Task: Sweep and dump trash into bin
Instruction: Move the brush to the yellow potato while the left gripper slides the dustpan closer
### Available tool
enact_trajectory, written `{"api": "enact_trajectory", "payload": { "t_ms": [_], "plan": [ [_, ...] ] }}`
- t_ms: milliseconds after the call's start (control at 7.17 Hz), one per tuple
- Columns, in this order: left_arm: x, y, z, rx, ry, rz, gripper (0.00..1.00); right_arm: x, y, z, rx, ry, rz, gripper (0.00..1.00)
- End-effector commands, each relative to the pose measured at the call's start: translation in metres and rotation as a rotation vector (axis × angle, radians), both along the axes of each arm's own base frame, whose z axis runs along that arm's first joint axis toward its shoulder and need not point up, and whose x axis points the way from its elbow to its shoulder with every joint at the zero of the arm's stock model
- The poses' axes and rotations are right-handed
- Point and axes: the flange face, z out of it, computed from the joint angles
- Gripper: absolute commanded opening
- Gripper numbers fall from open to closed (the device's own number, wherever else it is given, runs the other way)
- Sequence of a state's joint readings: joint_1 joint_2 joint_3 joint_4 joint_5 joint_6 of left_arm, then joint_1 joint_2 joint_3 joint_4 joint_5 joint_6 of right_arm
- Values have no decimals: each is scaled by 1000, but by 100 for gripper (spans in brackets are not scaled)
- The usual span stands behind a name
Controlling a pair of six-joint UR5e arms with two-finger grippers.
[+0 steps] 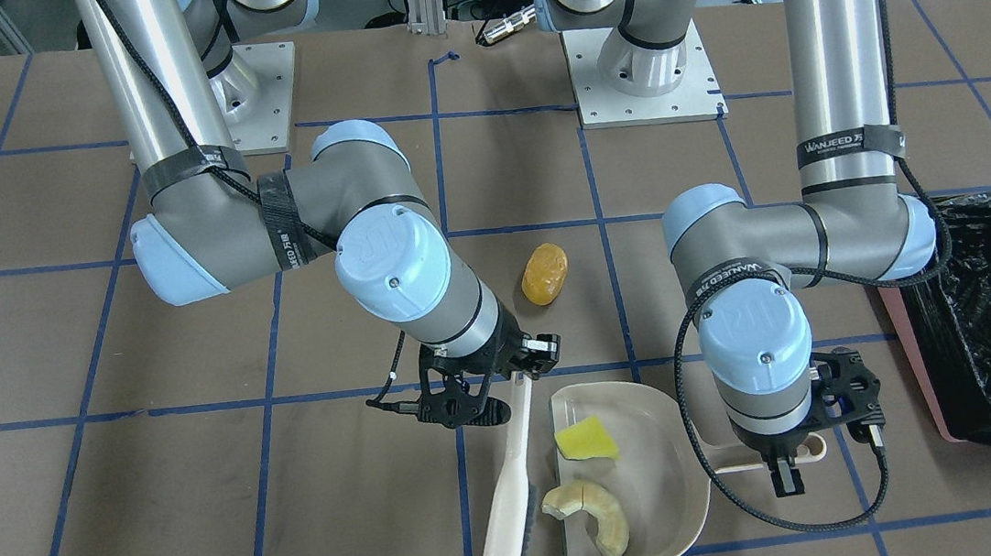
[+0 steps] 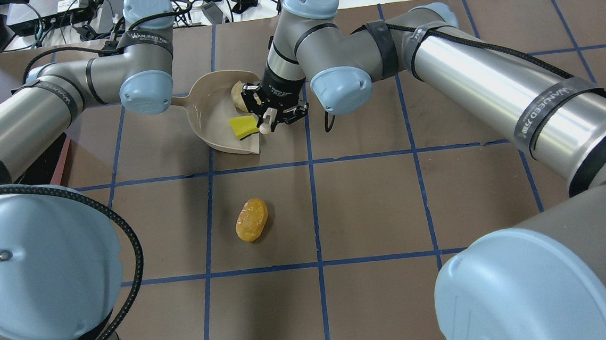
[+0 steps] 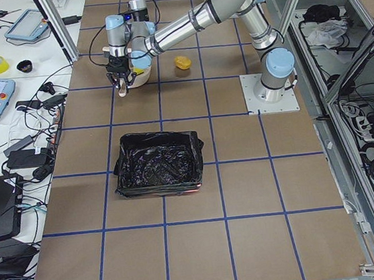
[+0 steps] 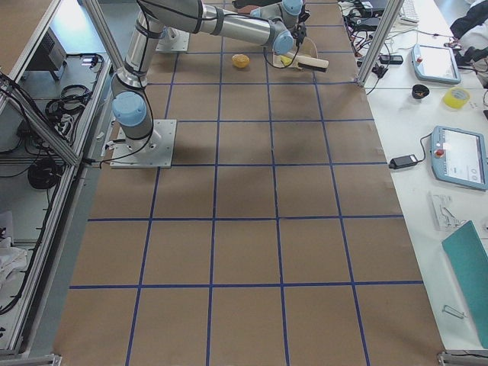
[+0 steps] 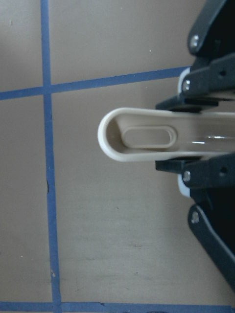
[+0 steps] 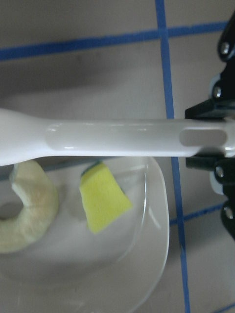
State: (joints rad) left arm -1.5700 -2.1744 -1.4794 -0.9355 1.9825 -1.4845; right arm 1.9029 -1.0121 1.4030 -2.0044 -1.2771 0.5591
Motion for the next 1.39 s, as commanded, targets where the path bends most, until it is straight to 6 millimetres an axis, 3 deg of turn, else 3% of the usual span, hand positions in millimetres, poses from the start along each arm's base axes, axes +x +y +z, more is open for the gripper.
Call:
{"api": "enact_trajectory", "payload": {
  "t_ms": [0, 139, 418, 837, 1115, 1255],
  "plan": [
    [1, 1, 3, -9, 11, 1, 0, -18, 9, -4, 14, 182, 100, 0],
    [1, 1, 2, -10, 106, 3, 0, -15, 8, -14, 23, 182, 134, 0],
    [37, 14, -8, 29, 171, 35, 0, -23, 11, -23, 46, 261, 214, 0],
    [44, 25, -7, 37, 290, 32, 0, -23, 26, -31, 68, 338, 251, 0],
    [84, 28, -4, 58, 479, 81, 0, -15, 41, -20, 91, 348, 253, 0],
    [99, 32, 0, 79, 557, 84, 0, -4, 58, -15, 117, 365, 245, 0]
  ]
}}
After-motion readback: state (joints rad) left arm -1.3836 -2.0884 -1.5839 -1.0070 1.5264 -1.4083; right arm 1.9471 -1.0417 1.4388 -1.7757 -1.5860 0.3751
